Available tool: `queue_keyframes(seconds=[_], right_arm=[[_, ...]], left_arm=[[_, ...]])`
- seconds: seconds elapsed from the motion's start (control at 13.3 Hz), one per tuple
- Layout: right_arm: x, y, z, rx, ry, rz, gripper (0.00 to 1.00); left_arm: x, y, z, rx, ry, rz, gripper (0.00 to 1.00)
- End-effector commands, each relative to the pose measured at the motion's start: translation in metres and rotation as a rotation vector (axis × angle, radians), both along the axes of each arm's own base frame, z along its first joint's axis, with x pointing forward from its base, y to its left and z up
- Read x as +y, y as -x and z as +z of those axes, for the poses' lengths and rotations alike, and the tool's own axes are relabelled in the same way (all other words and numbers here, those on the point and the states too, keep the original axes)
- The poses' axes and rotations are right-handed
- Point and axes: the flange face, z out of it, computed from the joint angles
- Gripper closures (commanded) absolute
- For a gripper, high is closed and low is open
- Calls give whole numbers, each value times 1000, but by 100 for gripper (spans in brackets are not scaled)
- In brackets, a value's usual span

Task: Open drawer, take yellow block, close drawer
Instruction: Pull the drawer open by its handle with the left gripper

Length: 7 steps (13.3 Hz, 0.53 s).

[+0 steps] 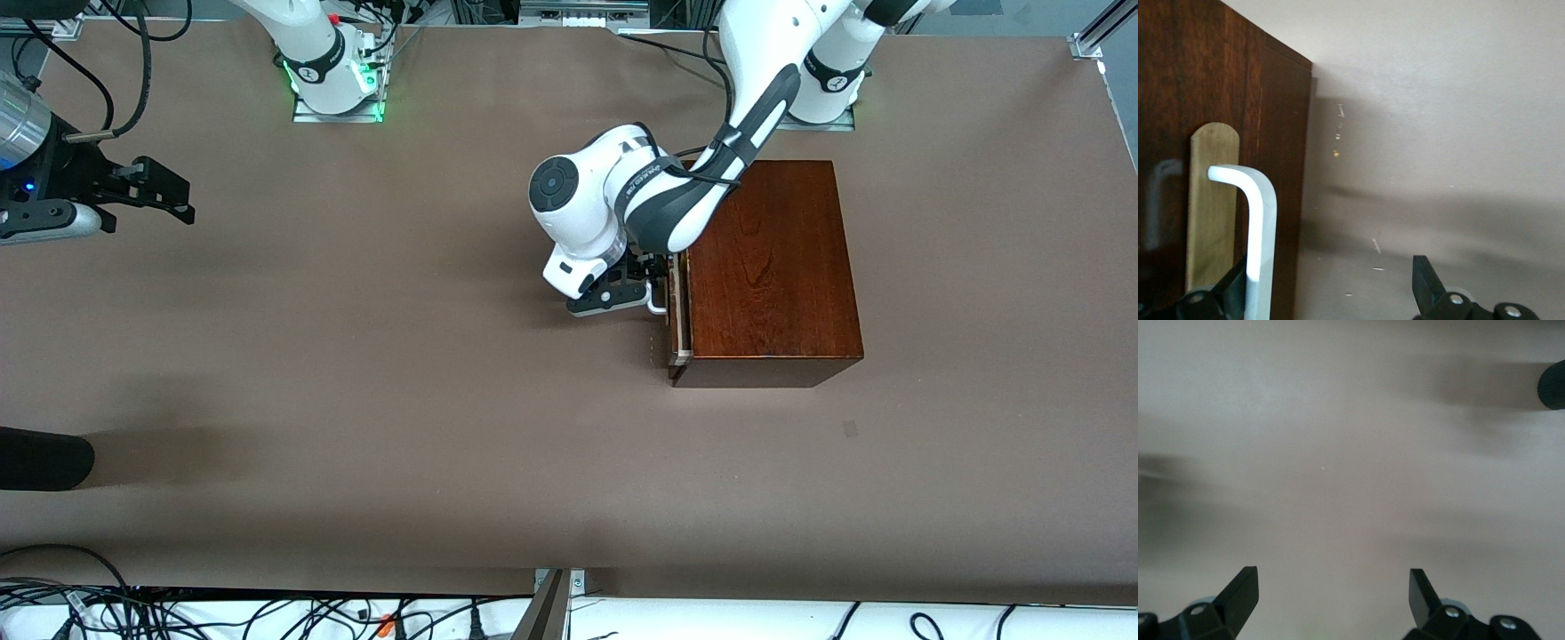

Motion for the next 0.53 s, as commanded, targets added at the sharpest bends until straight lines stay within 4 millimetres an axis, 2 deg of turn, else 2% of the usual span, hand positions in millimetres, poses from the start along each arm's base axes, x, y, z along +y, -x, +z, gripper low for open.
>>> queue_keyframes(seconds=[0.0, 0.15, 0.45], right_arm=[[-1, -1, 4, -2, 0, -11, 0], [-1, -1, 4, -2, 0, -11, 0], [-2, -1, 4, -3, -1, -13, 0]], left_arm=[[-41, 21, -2, -7, 132, 60, 0], [-47, 26, -6, -5, 133, 65, 0], [-59, 25, -1, -15, 224, 97, 0]])
